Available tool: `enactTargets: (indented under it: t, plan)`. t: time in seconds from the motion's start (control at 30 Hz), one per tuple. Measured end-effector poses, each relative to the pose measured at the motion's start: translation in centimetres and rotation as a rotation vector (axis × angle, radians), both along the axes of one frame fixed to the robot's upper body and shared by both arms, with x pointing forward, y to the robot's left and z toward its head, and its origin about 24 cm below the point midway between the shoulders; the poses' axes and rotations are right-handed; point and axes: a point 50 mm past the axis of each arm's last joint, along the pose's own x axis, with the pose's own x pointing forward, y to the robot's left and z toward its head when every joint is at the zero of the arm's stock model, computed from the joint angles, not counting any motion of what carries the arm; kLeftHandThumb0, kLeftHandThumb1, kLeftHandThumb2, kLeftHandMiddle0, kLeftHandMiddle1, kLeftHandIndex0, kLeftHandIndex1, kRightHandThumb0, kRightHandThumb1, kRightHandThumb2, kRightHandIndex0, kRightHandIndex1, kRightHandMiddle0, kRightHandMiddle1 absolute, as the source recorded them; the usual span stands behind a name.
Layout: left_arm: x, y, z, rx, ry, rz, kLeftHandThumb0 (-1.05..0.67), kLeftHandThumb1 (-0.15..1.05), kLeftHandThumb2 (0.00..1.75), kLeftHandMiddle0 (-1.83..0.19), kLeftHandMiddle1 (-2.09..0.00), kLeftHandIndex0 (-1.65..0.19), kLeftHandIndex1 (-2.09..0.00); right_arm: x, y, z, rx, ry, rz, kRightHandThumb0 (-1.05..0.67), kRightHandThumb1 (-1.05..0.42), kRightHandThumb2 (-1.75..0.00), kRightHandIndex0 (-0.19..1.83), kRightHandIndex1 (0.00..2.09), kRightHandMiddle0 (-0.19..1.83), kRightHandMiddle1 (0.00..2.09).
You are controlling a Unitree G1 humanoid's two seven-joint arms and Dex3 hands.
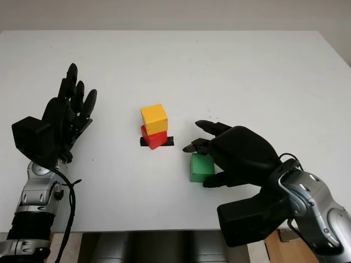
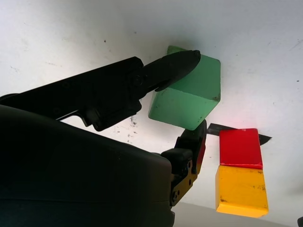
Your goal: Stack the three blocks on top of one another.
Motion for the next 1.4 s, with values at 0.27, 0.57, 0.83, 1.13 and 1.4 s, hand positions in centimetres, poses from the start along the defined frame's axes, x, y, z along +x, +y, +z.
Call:
enactTargets:
  t: [0.27, 0.57, 0.83, 1.13, 1.4]
  plan:
    - [-0.01, -0.01, -0.02, 0.006, 0.001, -0.001, -0.61, 1.05, 0.42, 0.08, -0.05, 0.09, -0.05, 0.06, -0.04, -0.22, -0.027, -0.038, 0.01, -0.4, -1.0, -0.06, 0.3, 0.08, 0.21, 1.15]
    - [-0.02, -0.02, -0.03, 0.003, 0.003, -0.009, -0.62, 1.05, 0.42, 0.08, -0.05, 0.1, -0.05, 0.08, 0.09, -0.39, -0.076, -0.13, 0.028, -0.35, -0.99, -0.06, 0.34, 0.08, 0.23, 1.22]
    - [-0.02, -0.01, -0.03, 0.007, 0.003, -0.007, -0.62, 1.05, 0.42, 0.07, -0.05, 0.09, -0.06, 0.2, 0.01, -0.48, -0.162, -0.153, 0.006, -0.47, -0.98, -0.05, 0.28, 0.05, 0.27, 0.96]
    - [-0.02, -0.02, -0.02, 0.008, 0.003, -0.009, -0.63, 1.05, 0.42, 0.08, -0.05, 0.1, -0.05, 0.17, 0.1, -0.38, -0.149, -0.152, 0.015, -0.23, -1.01, -0.06, 0.36, 0.08, 0.28, 1.23]
    - [-0.02, -0.01, -0.02, 0.007, 0.002, -0.01, -0.63, 1.05, 0.41, 0.08, -0.06, 0.09, -0.05, 0.63, -0.06, -0.11, -0.1, -0.132, 0.035, -0.24, -1.01, -0.05, 0.4, 0.09, 0.26, 1.27]
